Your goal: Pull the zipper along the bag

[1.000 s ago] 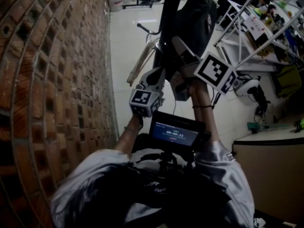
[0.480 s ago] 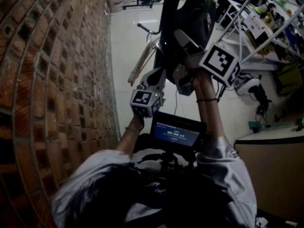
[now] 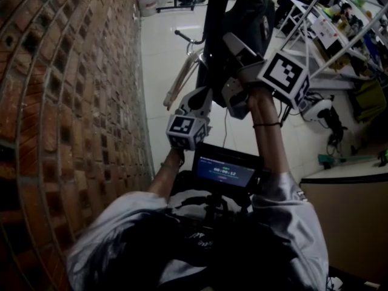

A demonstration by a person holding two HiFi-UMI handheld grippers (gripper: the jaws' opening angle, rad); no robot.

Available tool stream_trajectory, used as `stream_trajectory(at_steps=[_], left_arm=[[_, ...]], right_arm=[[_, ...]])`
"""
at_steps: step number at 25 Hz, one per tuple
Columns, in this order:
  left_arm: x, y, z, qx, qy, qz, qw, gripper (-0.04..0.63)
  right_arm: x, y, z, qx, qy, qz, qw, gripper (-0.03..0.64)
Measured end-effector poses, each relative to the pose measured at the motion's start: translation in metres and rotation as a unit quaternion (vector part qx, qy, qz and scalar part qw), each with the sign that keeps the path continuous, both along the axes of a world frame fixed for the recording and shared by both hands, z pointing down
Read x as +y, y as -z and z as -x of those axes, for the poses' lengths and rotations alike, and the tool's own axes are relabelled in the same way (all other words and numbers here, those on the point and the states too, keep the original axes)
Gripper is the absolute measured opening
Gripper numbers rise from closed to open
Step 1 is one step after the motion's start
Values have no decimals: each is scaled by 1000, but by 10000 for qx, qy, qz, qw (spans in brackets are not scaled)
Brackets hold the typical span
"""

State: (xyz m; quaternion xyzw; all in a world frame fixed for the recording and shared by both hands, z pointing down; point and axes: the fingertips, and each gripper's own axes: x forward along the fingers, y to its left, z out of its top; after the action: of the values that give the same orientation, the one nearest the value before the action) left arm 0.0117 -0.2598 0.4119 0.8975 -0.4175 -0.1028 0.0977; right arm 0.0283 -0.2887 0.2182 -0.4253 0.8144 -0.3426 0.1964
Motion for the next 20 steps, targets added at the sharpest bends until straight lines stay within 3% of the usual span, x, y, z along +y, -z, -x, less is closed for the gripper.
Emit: stream_trajectory(at_steps=[12, 20], left_arm=[[1, -10, 11, -71, 112, 99, 9999, 9], [3, -14, 18, -240, 158, 210, 9994, 9]], right_arm=[[18, -21, 5, 928, -162, -333, 9950, 37], [43, -76, -26, 1562, -302, -134, 9872, 37]])
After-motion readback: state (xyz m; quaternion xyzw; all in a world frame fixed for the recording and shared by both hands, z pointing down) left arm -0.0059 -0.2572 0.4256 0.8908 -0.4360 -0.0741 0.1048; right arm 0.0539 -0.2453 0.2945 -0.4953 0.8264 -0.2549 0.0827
